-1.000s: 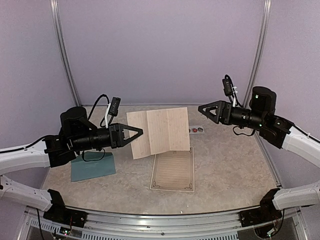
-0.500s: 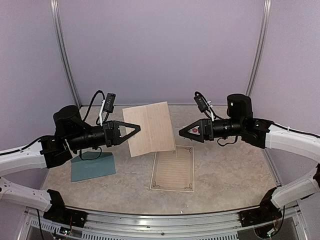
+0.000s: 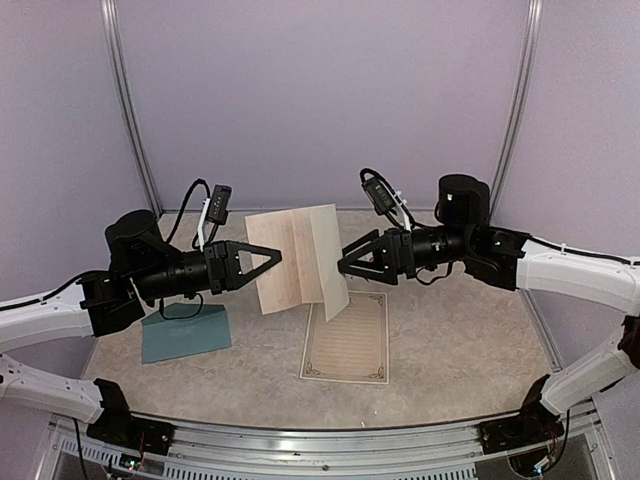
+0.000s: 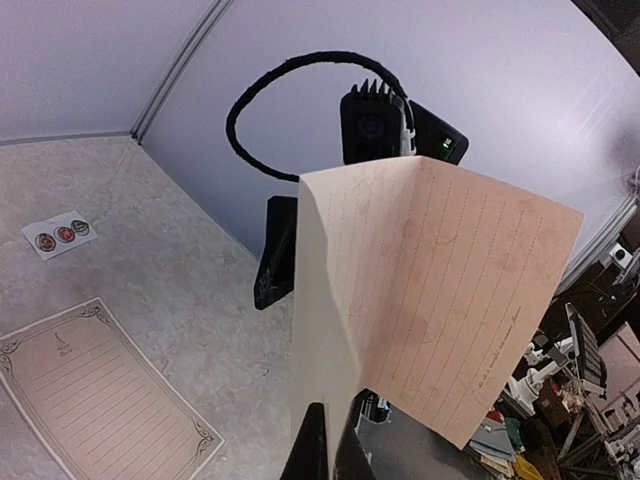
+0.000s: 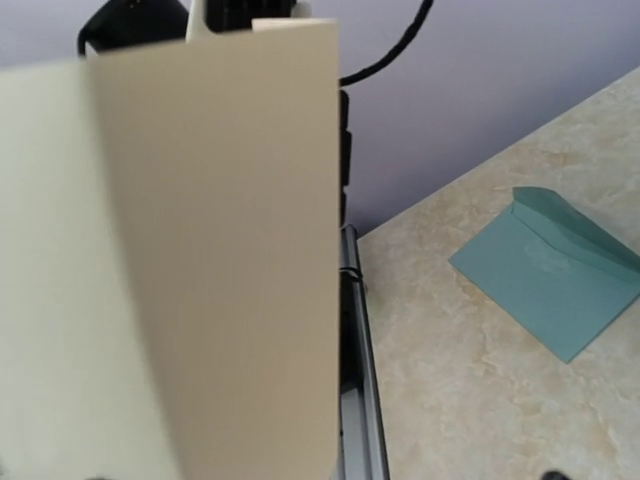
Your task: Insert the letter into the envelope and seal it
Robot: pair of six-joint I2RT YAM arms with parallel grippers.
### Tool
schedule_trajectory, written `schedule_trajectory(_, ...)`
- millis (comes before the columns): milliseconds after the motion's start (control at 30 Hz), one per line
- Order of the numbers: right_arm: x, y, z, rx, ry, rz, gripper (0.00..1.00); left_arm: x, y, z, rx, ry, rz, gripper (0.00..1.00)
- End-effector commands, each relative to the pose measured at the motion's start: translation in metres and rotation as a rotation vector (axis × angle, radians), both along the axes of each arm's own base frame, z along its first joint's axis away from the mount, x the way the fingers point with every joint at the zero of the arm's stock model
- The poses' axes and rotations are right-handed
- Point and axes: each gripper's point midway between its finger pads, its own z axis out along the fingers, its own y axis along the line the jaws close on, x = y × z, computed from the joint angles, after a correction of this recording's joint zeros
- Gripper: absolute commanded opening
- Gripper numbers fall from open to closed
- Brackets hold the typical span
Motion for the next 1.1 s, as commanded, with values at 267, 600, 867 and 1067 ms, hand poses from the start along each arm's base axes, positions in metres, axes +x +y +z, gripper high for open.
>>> schedule_trajectory(267,0.005,0.023,0.007,0.032,-0.022,-0.009,0.39,-0.004,-0.004,0.004,-0.016,-0.014,-0.017,0.00)
schedule_trajectory(600,0.036,0.018,-0.006,-0.024,0.003,-0.195,0.00,0.004,0.009,0.002,0.019,-0.029,0.059,0.56)
schedule_trajectory(867,-0.005,0.019,0.014,0.075,-0.027,0.026,0.00,0.034,0.061,0.004,-0.039,0.024,0.275,0.66)
schedule_trajectory(1067,-0.021,0.019,0.025,0.105,-0.049,0.111,0.00,0.035,0.058,0.003,-0.039,0.042,0.262,0.65)
